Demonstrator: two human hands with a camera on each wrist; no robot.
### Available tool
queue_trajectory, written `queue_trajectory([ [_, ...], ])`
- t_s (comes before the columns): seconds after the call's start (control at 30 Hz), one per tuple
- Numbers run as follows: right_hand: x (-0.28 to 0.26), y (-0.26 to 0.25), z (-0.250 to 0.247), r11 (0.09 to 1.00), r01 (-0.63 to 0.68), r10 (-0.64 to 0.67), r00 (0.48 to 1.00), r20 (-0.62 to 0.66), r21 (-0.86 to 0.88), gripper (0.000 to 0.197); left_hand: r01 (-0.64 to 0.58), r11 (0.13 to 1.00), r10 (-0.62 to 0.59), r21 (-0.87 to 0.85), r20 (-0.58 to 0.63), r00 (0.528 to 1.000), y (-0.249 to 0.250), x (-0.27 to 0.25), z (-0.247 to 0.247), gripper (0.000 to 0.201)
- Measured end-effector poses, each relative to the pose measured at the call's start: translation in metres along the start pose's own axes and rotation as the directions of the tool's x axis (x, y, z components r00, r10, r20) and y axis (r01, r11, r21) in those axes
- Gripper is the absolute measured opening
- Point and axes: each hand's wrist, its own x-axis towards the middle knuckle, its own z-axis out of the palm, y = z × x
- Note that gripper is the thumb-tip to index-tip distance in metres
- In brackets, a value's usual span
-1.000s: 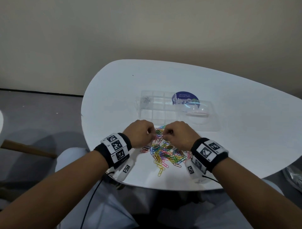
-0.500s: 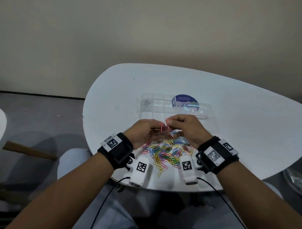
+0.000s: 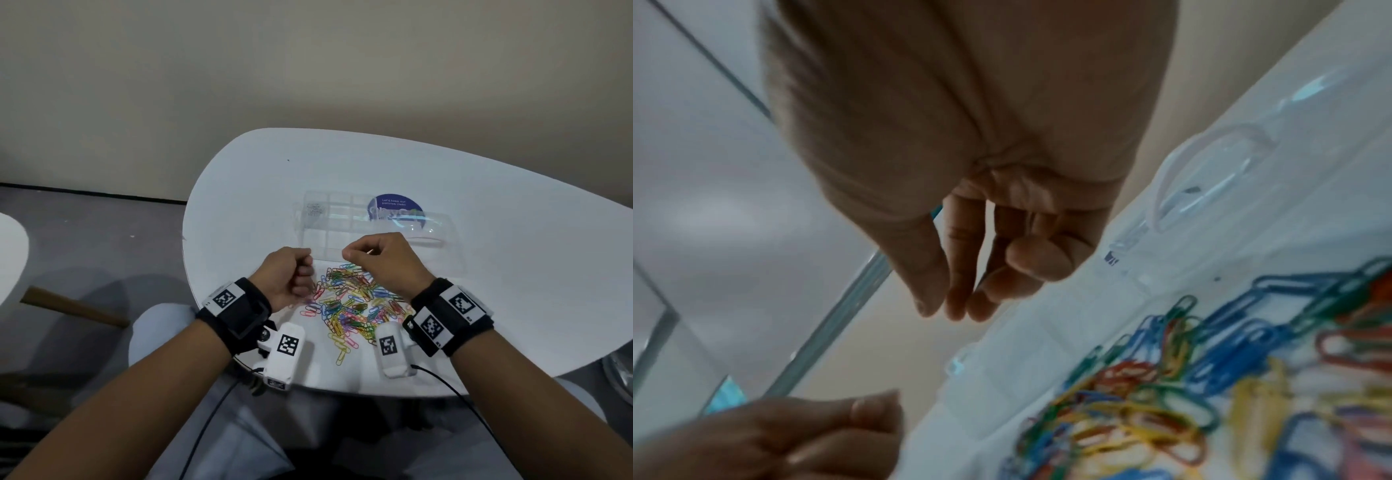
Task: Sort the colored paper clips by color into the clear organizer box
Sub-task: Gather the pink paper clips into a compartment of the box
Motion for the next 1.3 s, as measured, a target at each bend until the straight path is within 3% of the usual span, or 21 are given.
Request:
queue_trajectory([
  [0.13,0.000,0.007,0.006,0.975,0.019,0.027,0.979,0.204,-0.220,0.008,-0.165,0.965,0.188,0.202,-0.100,0.977,0.002,-0.009,-0.025,0.018],
  [0.27,-0.002,0.009,0.013,0.900,0.088,0.062,0.944,0.324,-0.428,0.012,-0.176,0.855,0.238,0.488,-0.067,0.969,0.006,-0.015,-0.031,0.017],
  [0.43,-0.003,-0.006,0.025,0.874,0.185,-0.009,0.931,0.366,-0.450,0.014,-0.205,0.419,0.313,0.885,0.071,0.947,0.005,-0.021,-0.035,0.008],
  [0.5,-0.003,-0.013,0.037,0.839,0.231,-0.016,0.915,0.403,-0.492,0.018,-0.168,0.304,0.326,0.938,0.063,0.943,0.003,-0.024,-0.041,0.008],
  [0.63,0.001,-0.022,0.059,0.786,0.235,0.011,0.920,0.392,-0.572,0.018,-0.087,0.183,0.355,0.979,0.017,0.935,-0.003,-0.019,-0.047,0.019],
  [0.87,0.008,-0.026,0.082,0.623,0.255,0.091,0.915,0.392,-0.739,0.004,-0.076,0.040,0.309,0.996,0.060,0.949,-0.011,-0.006,-0.043,0.016],
  [1.0,0.012,-0.022,0.083,0.633,0.248,0.123,0.903,0.411,-0.734,0.008,-0.057,-0.050,0.251,0.997,0.068,0.966,-0.008,-0.007,-0.041,0.019],
  [1.07,0.013,-0.021,0.076,0.693,0.201,0.127,0.911,0.392,-0.692,0.009,-0.057,-0.023,0.229,0.998,0.061,0.972,-0.007,-0.008,-0.040,0.026],
  [1.13,0.013,-0.020,0.064,0.809,0.113,0.108,0.936,0.335,-0.577,0.013,-0.083,0.108,0.232,0.991,0.056,0.971,-0.004,-0.009,-0.041,0.031],
  [1.2,0.013,-0.020,0.049,0.919,0.038,0.070,0.964,0.258,-0.393,0.013,-0.129,0.391,0.228,0.911,0.040,0.973,0.000,-0.014,-0.038,0.024],
  [1.27,0.011,-0.024,0.037,0.979,0.001,0.034,0.985,0.170,-0.203,0.009,-0.166,0.720,0.220,0.674,0.005,0.976,0.004,-0.018,-0.031,0.020],
  [1.3,0.009,-0.029,0.034,0.991,0.001,0.017,0.991,0.135,-0.134,0.007,-0.169,0.836,0.211,0.522,-0.020,0.977,0.006,-0.019,-0.028,0.019],
])
